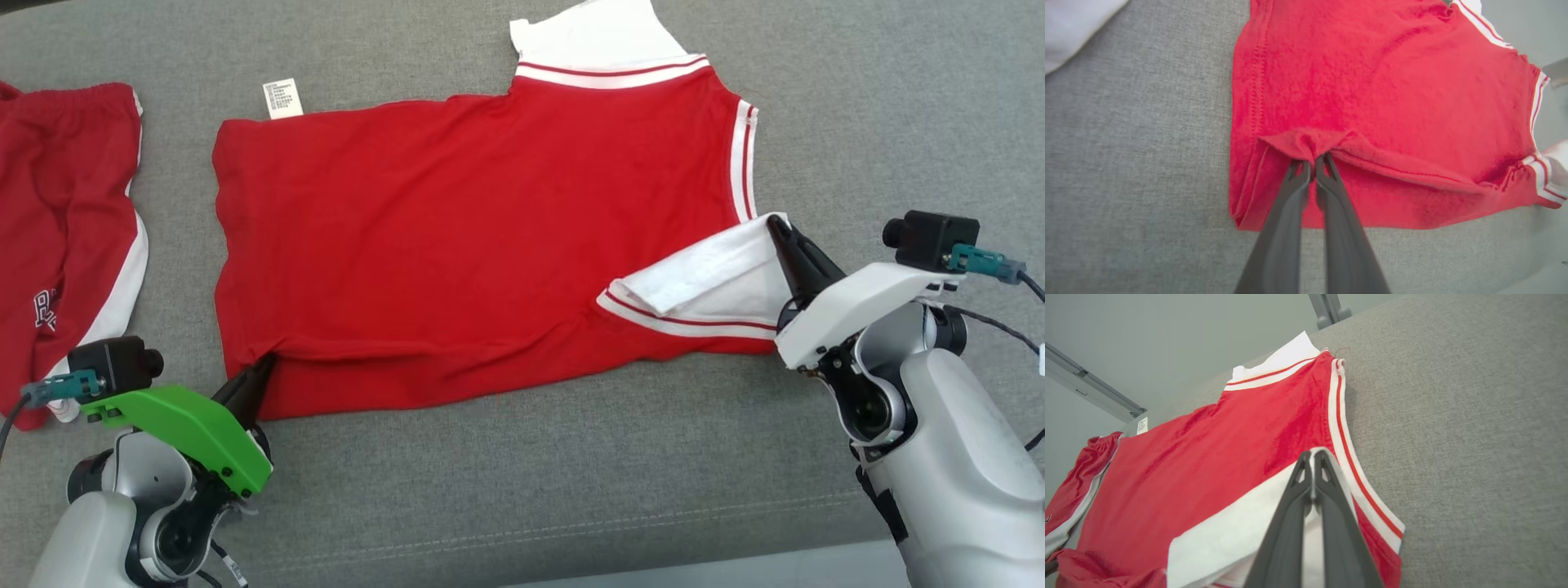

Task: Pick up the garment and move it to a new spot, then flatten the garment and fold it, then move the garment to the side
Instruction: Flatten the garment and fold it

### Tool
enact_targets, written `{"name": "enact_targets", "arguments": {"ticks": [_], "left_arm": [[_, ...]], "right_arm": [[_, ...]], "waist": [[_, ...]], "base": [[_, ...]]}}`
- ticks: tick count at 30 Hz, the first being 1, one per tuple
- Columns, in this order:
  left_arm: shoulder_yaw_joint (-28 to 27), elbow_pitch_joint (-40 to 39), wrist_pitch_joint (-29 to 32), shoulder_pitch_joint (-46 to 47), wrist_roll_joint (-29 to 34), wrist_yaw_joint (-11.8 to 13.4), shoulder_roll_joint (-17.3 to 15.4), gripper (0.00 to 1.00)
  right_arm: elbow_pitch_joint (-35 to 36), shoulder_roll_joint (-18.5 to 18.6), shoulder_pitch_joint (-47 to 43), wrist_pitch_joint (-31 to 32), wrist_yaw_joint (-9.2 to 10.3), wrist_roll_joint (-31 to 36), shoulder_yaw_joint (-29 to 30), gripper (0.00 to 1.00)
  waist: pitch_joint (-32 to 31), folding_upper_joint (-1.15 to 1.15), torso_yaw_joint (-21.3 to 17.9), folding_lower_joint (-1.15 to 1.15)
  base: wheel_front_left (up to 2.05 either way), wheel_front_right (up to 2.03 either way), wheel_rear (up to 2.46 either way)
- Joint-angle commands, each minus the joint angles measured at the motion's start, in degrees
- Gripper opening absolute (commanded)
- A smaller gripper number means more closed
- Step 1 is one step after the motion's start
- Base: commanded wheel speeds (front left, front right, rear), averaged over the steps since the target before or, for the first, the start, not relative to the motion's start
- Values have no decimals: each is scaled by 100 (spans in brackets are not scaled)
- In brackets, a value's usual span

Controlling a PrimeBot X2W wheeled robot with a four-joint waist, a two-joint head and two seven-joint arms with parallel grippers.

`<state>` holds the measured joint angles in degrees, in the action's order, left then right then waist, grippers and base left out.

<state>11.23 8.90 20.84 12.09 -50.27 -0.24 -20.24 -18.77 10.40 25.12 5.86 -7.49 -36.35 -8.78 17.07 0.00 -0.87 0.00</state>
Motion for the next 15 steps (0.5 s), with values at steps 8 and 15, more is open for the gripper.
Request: {"name": "enact_targets", "arguments": {"ticks": [8, 15], "left_arm": [[-37, 637, -134, 455, -126, -198, 90, 0], [-16, 946, -266, 553, -115, -273, 162, 0]], "right_arm": [[-904, 114, 690, -381, 0, -291, -233, 0], [-1363, 133, 981, -708, 0, -676, -383, 0]], "waist": [[219, 0, 60, 0], [256, 0, 129, 0]], "base": [[0, 0, 0], [0, 0, 0]]}}
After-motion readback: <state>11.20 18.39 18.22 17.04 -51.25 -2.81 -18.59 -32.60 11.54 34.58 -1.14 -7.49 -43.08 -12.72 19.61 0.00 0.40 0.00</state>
